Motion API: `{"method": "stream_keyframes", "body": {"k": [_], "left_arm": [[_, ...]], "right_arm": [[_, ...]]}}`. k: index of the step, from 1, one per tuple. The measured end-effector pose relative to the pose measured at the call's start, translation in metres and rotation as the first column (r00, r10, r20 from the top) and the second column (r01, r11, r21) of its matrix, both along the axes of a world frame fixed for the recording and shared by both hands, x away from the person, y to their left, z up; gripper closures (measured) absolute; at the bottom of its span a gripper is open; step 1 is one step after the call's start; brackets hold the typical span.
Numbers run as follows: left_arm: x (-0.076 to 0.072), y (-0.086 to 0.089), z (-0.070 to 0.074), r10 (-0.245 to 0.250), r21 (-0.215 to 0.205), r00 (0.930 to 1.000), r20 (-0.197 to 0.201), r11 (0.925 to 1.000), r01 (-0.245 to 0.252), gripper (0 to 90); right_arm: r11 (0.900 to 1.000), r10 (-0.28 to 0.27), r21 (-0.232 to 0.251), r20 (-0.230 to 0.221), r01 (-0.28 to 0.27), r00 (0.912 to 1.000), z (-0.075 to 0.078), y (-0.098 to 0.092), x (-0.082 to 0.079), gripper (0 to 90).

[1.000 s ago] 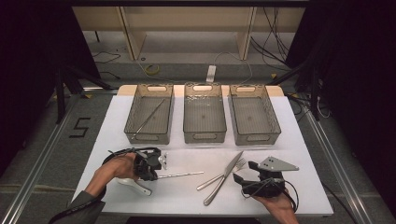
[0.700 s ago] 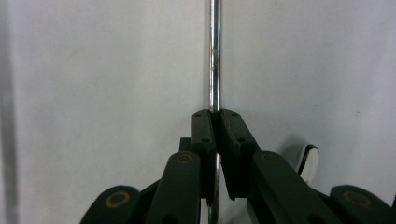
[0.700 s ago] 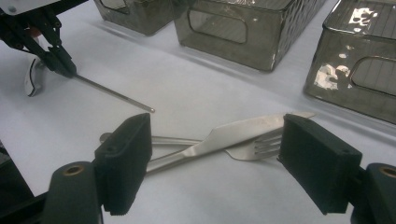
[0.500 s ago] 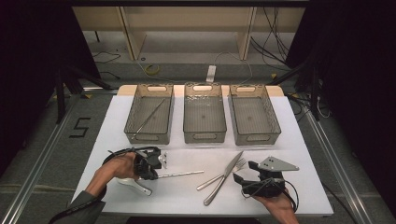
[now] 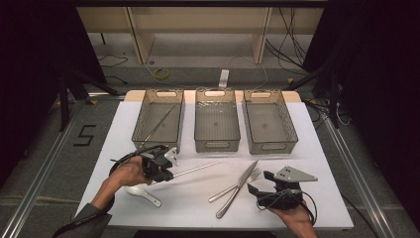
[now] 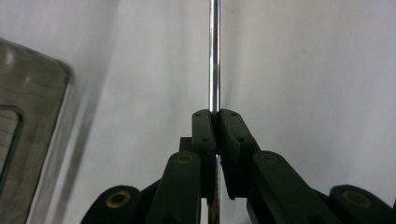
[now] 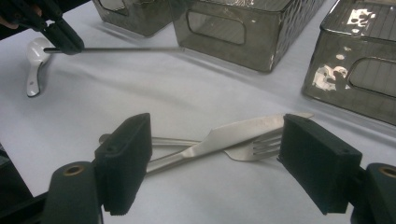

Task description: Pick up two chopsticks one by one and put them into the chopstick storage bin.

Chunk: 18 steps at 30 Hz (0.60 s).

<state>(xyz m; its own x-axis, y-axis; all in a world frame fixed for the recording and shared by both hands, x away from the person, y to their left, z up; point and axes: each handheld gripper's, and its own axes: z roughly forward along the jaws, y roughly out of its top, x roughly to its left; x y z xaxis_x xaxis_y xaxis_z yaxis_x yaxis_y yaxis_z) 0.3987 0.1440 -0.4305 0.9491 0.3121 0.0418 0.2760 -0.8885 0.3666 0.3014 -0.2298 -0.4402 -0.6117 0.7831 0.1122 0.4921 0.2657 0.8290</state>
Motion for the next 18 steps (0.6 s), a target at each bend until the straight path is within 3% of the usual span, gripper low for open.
{"method": "stream_keyframes", "body": {"k": [3, 8, 13, 18], "left_arm": [[0.002, 0.001, 0.006, 0.063, -0.047, 0.9979, 0.016, 0.9970, -0.062, 84.4], [0.006, 0.005, 0.015, 0.137, -0.106, 0.9905, 0.017, 0.9853, -0.134, 84.4], [0.009, 0.011, 0.021, 0.212, -0.162, 0.9770, 0.019, 0.9649, -0.207, 84.4], [0.011, 0.015, 0.025, 0.249, -0.191, 0.9683, 0.018, 0.9514, -0.241, 84.4]], "right_arm": [[1.000, 0.001, -0.001, 0.001, -0.001, 1.0000, 0.000, 0.000, 0.000, 26.1], [1.000, -0.002, 0.001, 0.000, 0.002, 1.0000, 0.000, 0.000, 0.000, 26.1], [1.000, -0.003, 0.002, -0.001, 0.003, 1.0000, 0.000, 0.000, 0.000, 26.1], [1.000, -0.003, 0.003, -0.001, 0.003, 1.0000, 0.000, 0.000, 0.000, 26.1]]}}
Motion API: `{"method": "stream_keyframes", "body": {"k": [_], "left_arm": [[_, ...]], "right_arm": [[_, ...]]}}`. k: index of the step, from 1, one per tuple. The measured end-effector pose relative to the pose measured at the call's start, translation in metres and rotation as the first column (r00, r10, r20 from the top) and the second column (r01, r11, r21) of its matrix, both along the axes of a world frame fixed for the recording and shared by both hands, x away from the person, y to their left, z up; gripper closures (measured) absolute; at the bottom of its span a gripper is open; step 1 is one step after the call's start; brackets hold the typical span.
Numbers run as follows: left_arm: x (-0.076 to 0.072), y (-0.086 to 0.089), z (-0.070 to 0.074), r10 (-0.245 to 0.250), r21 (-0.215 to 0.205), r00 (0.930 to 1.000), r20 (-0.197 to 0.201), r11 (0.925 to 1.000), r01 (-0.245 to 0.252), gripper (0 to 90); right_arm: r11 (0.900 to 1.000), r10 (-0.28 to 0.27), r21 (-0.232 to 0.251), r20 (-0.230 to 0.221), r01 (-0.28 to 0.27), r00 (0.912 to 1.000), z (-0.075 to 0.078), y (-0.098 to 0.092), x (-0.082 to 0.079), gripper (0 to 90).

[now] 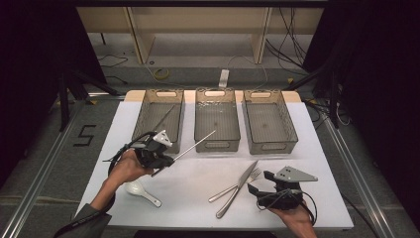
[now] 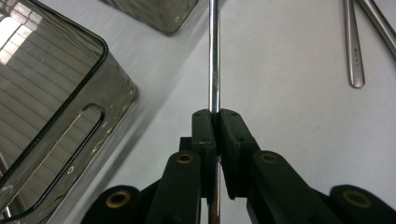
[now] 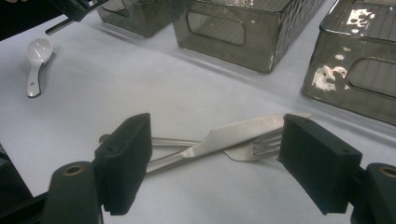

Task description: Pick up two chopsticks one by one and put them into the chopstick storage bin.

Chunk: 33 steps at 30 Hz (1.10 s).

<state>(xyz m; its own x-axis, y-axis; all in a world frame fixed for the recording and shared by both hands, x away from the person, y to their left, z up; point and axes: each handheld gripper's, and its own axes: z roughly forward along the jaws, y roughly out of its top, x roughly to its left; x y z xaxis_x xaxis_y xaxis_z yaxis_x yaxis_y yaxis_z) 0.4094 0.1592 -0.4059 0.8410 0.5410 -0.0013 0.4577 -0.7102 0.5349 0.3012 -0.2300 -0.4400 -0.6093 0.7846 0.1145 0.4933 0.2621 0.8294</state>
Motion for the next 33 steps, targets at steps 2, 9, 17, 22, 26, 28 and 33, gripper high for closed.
{"method": "stream_keyframes", "body": {"k": [2, 9, 17, 22, 26, 28, 33], "left_arm": [[0.001, 0.002, 0.002, 0.013, -0.024, 0.9999, 0.001, 0.9996, -0.013, 84.4], [0.007, 0.014, 0.011, 0.098, -0.102, 0.9947, 0.032, 0.9903, -0.094, 84.4], [0.012, 0.026, 0.015, 0.172, -0.151, 0.9843, 0.041, 0.9747, -0.164, 84.4], [0.016, 0.032, 0.021, 0.212, -0.190, 0.9759, 0.054, 0.9616, -0.198, 84.4], [0.019, 0.035, 0.026, 0.241, -0.214, 0.9686, 0.062, 0.9512, -0.223, 84.4], [0.021, 0.036, 0.028, 0.251, -0.221, 0.9656, 0.067, 0.9475, -0.231, 84.4], [0.027, 0.040, 0.035, 0.269, -0.255, 0.9602, 0.074, 0.9361, -0.243, 84.4]], "right_arm": [[1.000, -0.001, 0.000, 0.000, 0.001, 1.0000, 0.000, 0.000, 0.000, 26.1], [1.000, -0.002, 0.002, -0.001, 0.002, 1.0000, 0.000, -0.001, 0.000, 26.1], [1.000, -0.002, 0.000, 0.000, 0.002, 1.0000, 0.000, -0.001, 0.000, 26.1], [1.000, -0.004, 0.000, -0.001, 0.004, 1.0000, 0.000, -0.002, 0.000, 26.1], [1.000, -0.007, 0.002, 0.004, 0.007, 1.0000, 0.001, -0.002, -0.001, 26.1], [1.000, -0.007, 0.002, 0.004, 0.007, 1.0000, 0.001, -0.002, -0.001, 26.1], [1.000, -0.009, 0.002, 0.000, 0.009, 1.0000, 0.000, -0.002, -0.001, 26.2]]}}
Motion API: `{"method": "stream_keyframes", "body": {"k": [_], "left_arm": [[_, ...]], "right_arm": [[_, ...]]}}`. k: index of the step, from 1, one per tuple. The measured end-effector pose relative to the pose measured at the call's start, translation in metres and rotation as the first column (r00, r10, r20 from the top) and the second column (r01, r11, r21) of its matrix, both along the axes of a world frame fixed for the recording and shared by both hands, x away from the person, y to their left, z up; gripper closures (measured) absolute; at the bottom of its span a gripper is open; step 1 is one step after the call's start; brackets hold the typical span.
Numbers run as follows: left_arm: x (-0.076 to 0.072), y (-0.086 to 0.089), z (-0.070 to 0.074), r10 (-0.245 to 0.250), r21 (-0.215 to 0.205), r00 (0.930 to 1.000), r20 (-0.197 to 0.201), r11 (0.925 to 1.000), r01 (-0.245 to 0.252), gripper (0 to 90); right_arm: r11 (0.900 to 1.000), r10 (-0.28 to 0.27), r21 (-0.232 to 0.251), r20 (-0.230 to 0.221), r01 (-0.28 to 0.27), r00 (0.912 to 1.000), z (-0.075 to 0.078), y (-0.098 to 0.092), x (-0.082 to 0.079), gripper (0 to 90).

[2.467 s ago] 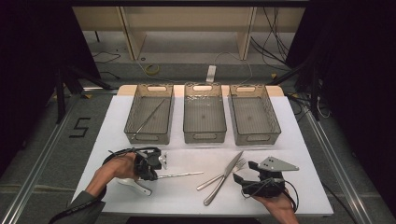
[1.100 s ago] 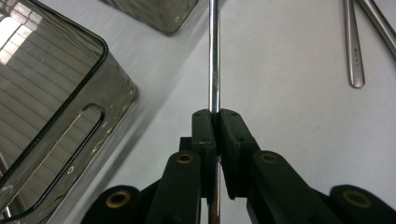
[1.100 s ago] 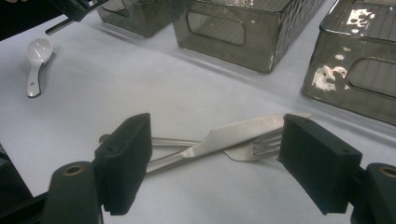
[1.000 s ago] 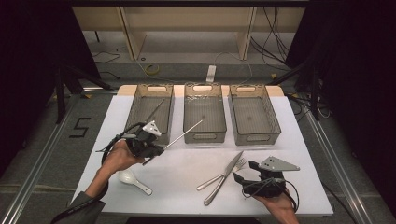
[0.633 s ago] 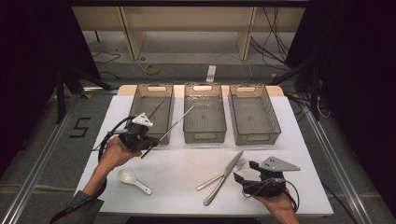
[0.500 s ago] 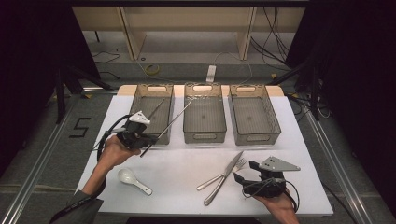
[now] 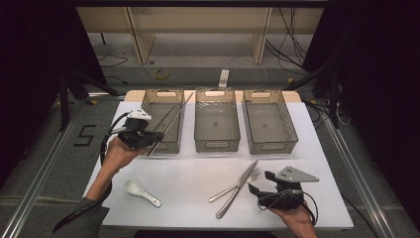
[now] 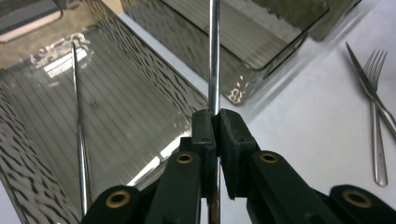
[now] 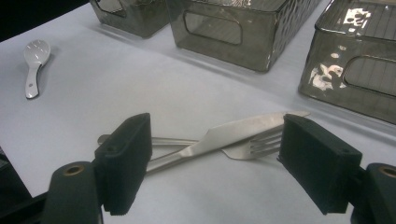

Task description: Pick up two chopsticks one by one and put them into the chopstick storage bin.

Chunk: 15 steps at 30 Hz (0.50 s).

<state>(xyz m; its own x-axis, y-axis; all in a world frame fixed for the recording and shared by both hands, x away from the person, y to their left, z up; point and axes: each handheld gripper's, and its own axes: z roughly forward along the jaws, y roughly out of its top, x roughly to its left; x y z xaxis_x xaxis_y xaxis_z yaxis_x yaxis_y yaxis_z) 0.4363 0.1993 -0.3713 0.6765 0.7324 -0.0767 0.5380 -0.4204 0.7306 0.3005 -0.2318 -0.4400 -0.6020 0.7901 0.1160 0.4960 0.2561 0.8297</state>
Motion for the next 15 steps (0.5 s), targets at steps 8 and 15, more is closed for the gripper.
{"method": "stream_keyframes", "body": {"k": [8, 15], "left_arm": [[0.020, 0.002, 0.009, 0.045, -0.002, 0.9988, 0.020, 0.9990, -0.045, 84.4], [0.039, 0.006, 0.010, 0.101, -0.012, 0.9947, 0.019, 0.9948, -0.101, 84.4]], "right_arm": [[1.000, 0.001, 0.002, 0.002, -0.001, 1.0000, 0.000, -0.001, 0.000, 26.1], [1.000, 0.004, 0.004, 0.001, -0.004, 1.0000, 0.000, -0.001, 0.000, 26.1]]}}
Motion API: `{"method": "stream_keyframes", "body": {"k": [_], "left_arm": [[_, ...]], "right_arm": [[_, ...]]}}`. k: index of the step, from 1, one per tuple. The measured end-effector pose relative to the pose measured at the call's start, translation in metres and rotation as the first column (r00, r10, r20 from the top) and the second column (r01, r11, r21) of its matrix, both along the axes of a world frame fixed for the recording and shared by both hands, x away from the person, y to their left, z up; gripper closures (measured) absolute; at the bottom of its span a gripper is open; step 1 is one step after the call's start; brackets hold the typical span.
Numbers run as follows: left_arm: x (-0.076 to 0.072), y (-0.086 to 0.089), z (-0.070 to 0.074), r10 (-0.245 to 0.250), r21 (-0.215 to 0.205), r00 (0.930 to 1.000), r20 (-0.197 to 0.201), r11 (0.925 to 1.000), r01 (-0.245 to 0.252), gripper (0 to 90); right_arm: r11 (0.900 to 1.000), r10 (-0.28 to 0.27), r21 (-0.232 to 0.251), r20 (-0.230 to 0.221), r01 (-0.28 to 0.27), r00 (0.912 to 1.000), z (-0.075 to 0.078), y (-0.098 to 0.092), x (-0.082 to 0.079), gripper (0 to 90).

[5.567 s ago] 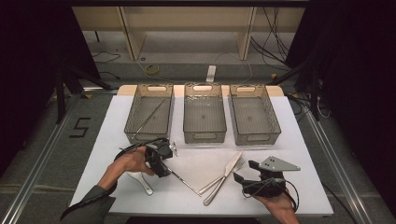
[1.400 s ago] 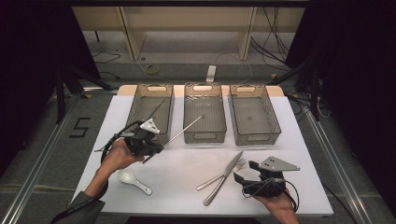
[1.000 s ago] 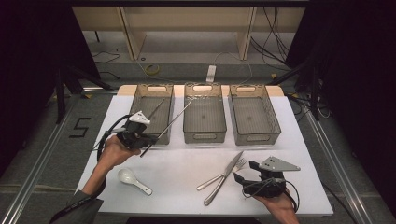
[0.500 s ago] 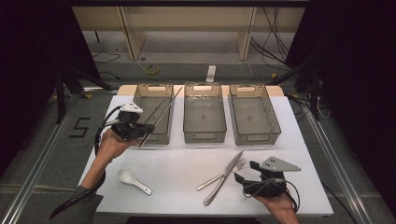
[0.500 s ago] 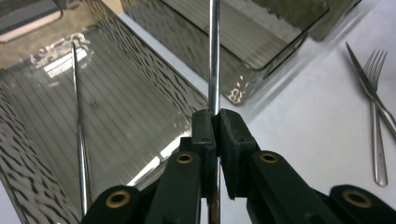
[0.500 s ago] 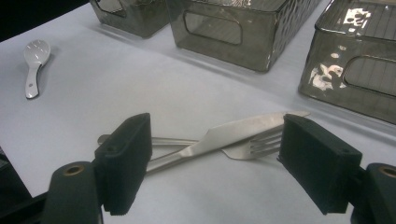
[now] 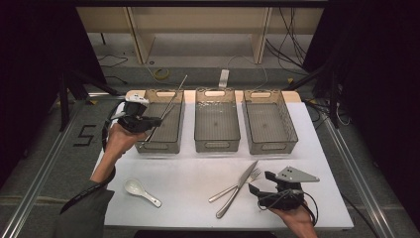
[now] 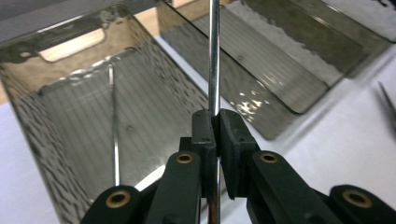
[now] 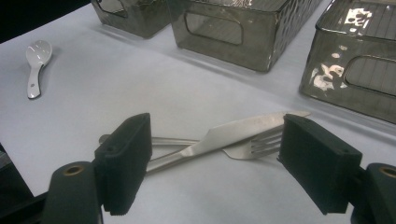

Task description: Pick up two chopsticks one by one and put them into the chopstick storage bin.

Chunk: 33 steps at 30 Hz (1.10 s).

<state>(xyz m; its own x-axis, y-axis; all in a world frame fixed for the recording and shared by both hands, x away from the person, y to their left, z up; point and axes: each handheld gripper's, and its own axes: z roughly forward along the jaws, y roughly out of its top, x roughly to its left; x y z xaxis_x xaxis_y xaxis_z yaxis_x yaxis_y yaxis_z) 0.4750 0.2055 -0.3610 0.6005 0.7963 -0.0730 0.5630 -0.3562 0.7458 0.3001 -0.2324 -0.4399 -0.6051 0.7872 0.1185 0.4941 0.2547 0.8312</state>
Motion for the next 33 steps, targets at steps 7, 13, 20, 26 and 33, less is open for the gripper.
{"method": "stream_keyframes", "body": {"k": [7, 13, 20, 26, 33], "left_arm": [[0.014, 0.004, -0.004, 0.042, 0.002, 0.9991, -0.002, 0.9991, -0.042, 84.4], [0.024, 0.007, -0.015, 0.073, -0.012, 0.9973, -0.006, 0.9973, -0.073, 84.4], [0.025, 0.008, -0.023, 0.086, -0.013, 0.9963, 0.000, 0.9962, -0.086, 84.3], [0.028, 0.010, -0.028, 0.104, 0.005, 0.9946, -0.002, 0.9946, -0.104, 84.3], [0.030, 0.016, -0.041, 0.129, 0.022, 0.9915, -0.020, 0.9915, -0.128, 84.3]], "right_arm": [[1.000, -0.002, -0.001, -0.002, 0.002, 1.0000, 0.000, 0.000, 0.000, 26.1], [1.000, -0.001, 0.000, -0.003, 0.001, 1.0000, 0.000, 0.000, 0.000, 26.1], [1.000, -0.001, 0.002, -0.004, 0.001, 1.0000, -0.001, -0.001, 0.000, 26.1], [1.000, 0.000, 0.002, -0.005, 0.000, 1.0000, -0.001, -0.001, 0.000, 26.1], [1.000, -0.001, 0.002, -0.003, 0.001, 1.0000, -0.001, -0.001, 0.000, 26.1]]}}
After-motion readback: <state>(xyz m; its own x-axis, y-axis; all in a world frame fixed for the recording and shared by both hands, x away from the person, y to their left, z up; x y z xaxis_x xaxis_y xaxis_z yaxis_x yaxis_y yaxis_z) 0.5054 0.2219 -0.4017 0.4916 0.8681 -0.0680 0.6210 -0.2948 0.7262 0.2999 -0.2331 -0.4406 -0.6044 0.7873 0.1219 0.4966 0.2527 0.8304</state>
